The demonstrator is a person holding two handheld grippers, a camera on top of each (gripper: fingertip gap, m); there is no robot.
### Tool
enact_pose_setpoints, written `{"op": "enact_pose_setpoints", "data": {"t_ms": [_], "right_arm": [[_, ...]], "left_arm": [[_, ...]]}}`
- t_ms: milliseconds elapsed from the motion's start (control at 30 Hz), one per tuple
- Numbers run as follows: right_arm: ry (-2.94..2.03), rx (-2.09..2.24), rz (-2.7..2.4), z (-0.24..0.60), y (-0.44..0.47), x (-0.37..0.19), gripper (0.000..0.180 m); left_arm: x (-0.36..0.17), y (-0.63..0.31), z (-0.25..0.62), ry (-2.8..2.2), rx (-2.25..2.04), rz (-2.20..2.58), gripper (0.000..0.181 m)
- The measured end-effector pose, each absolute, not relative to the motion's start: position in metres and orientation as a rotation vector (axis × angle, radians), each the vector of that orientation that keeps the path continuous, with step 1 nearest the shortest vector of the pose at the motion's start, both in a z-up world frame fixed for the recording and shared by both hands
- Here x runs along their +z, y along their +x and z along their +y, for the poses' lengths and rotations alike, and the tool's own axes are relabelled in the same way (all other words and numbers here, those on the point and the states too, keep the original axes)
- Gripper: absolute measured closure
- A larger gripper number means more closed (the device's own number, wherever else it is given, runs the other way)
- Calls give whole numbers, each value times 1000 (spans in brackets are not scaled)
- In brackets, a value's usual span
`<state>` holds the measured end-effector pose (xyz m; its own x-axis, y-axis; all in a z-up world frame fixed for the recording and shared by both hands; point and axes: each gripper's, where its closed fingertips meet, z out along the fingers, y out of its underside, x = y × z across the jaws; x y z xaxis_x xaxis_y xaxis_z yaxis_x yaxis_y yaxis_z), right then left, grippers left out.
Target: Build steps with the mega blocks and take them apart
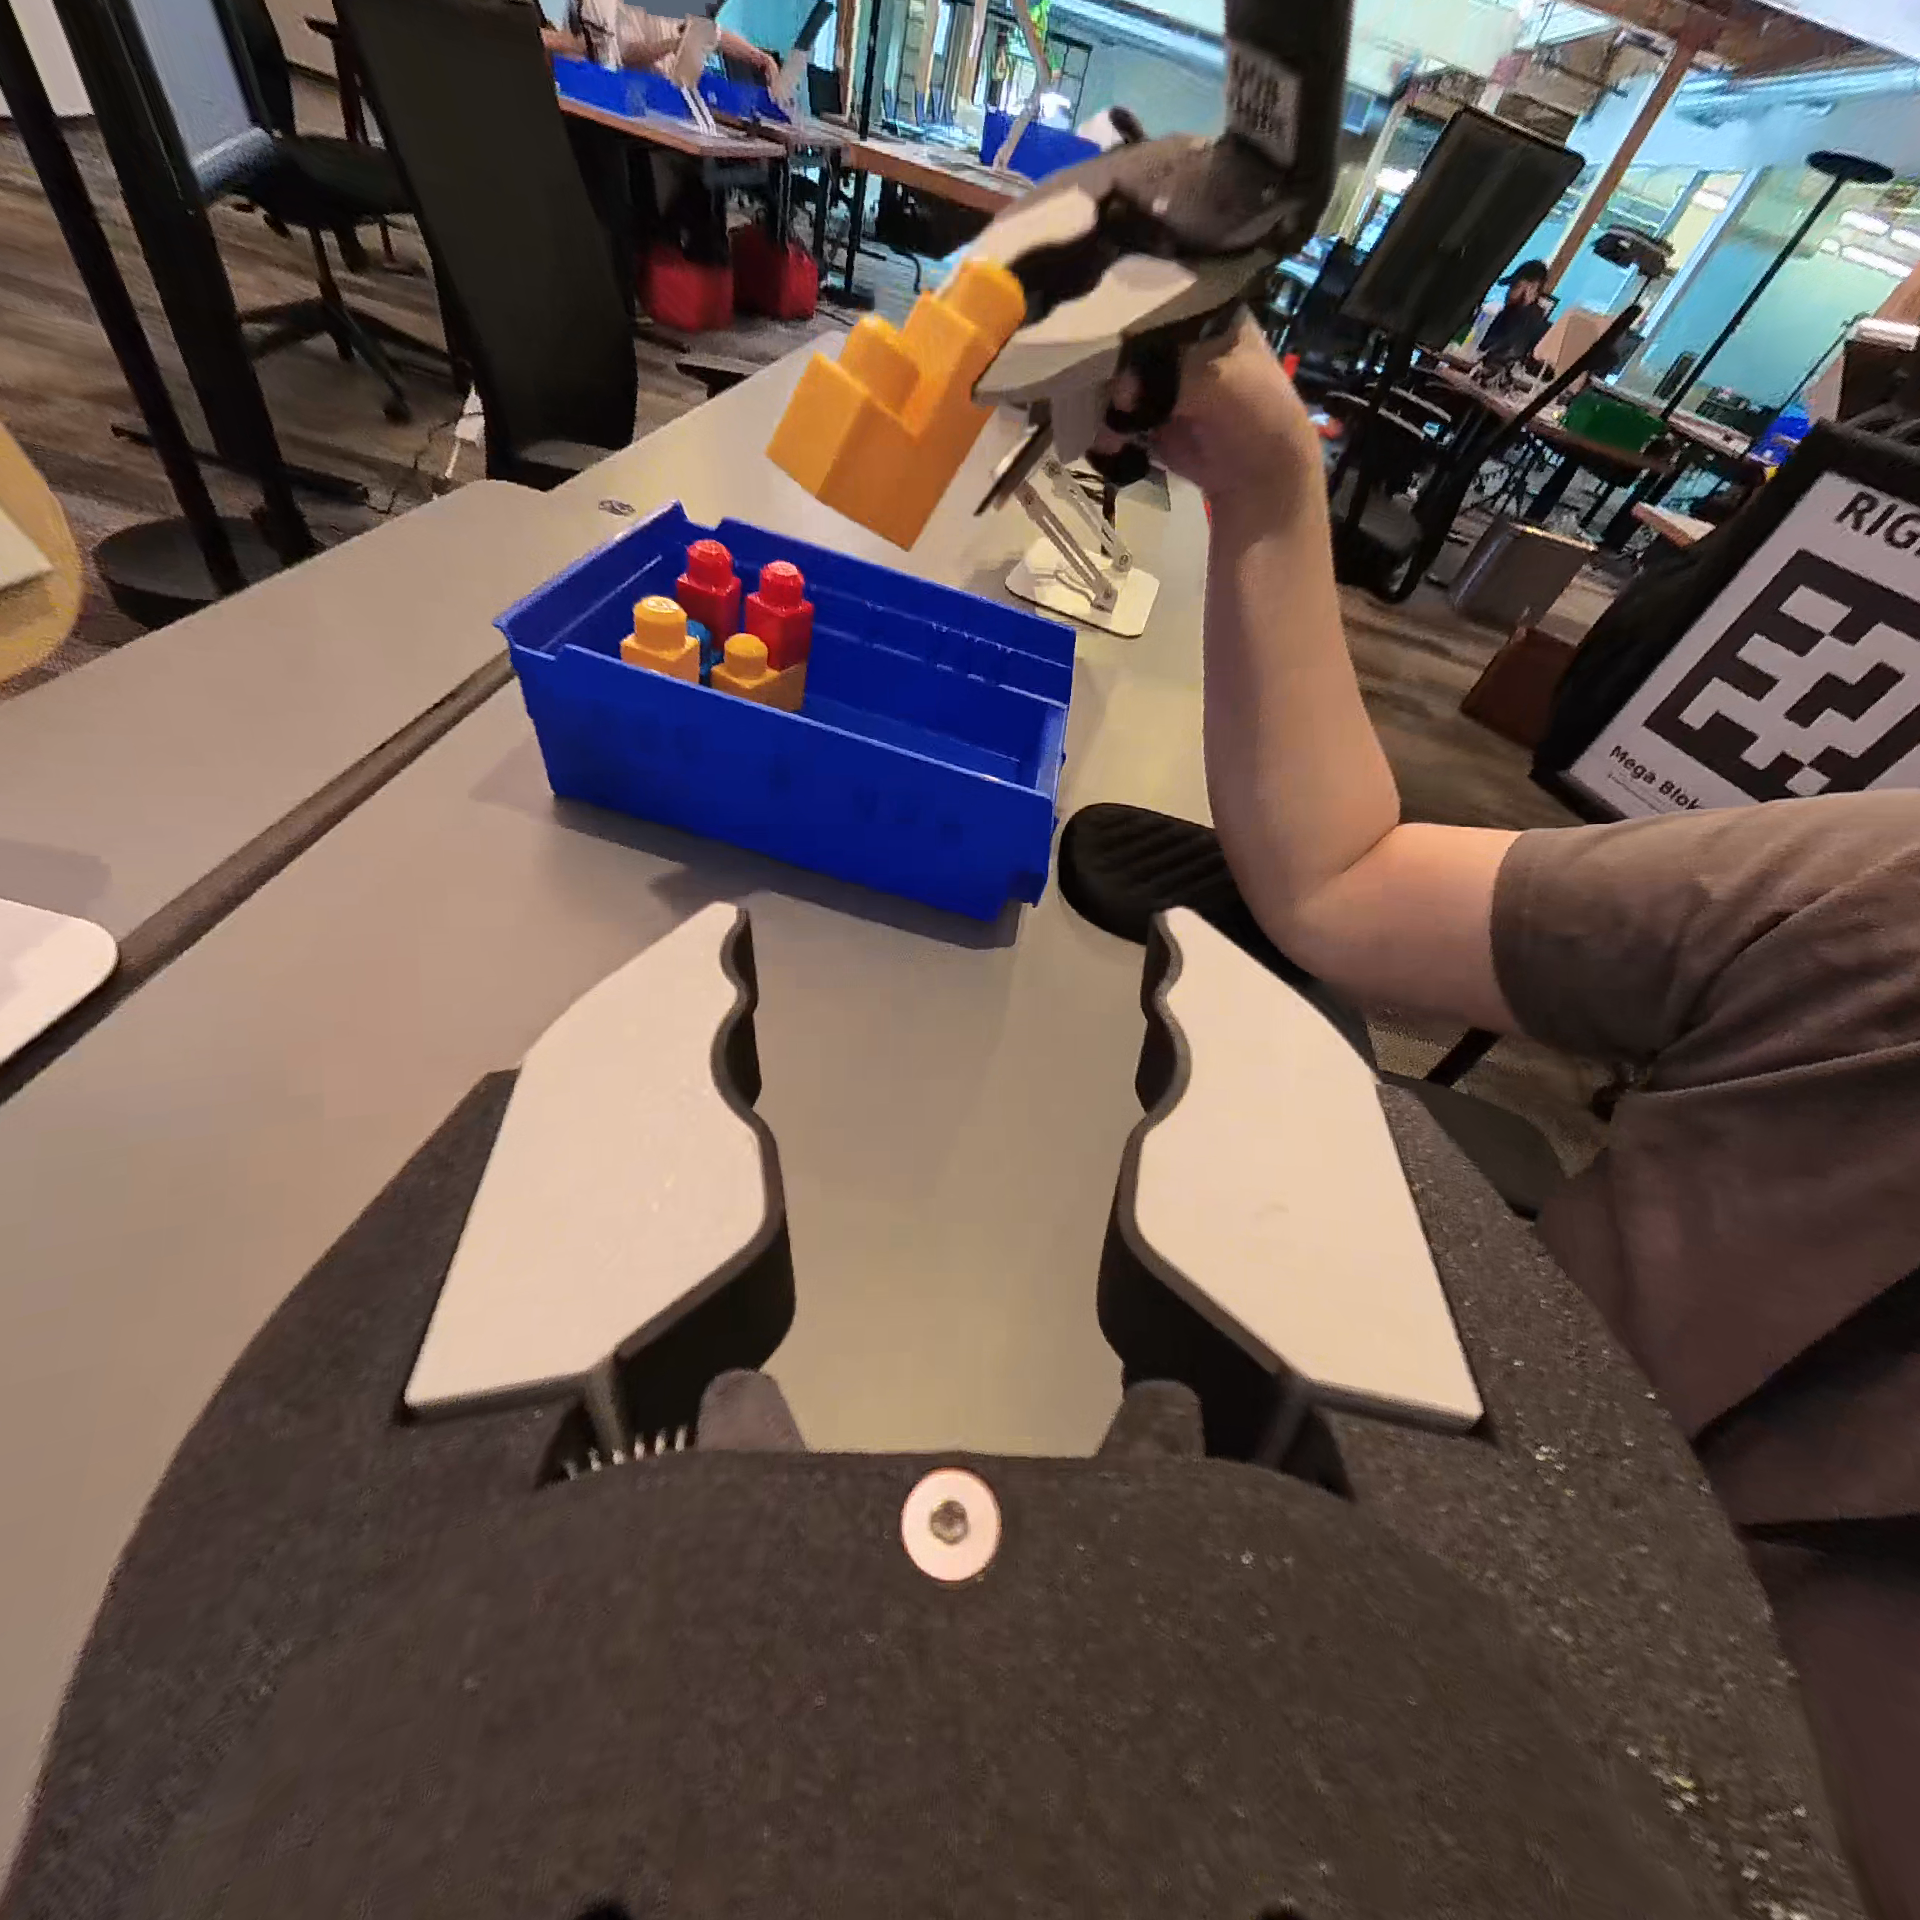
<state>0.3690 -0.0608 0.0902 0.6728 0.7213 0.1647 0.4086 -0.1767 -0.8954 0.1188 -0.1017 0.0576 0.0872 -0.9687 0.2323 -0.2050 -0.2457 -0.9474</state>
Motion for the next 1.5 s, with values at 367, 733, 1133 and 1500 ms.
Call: {"op": "enact_pose_setpoints", "data": {"t_ms": [367,733,1133,1500], "right_arm": [[-2152,321,-1087,9,421,-79,143],[-2056,28,-1244,23,423,-89,140],[-2233,-35,-1207,26,437,-114,145],[-2116,-79,-1104,25,434,-64,144]], "left_arm": [[45,124,-105,-1621,-1220,1245,109],[46,120,-111,-1627,-1251,1282,111],[79,89,-107,-1565,-1258,1198,111],[60,-113,-25,-1956,-188,833,116]]}}
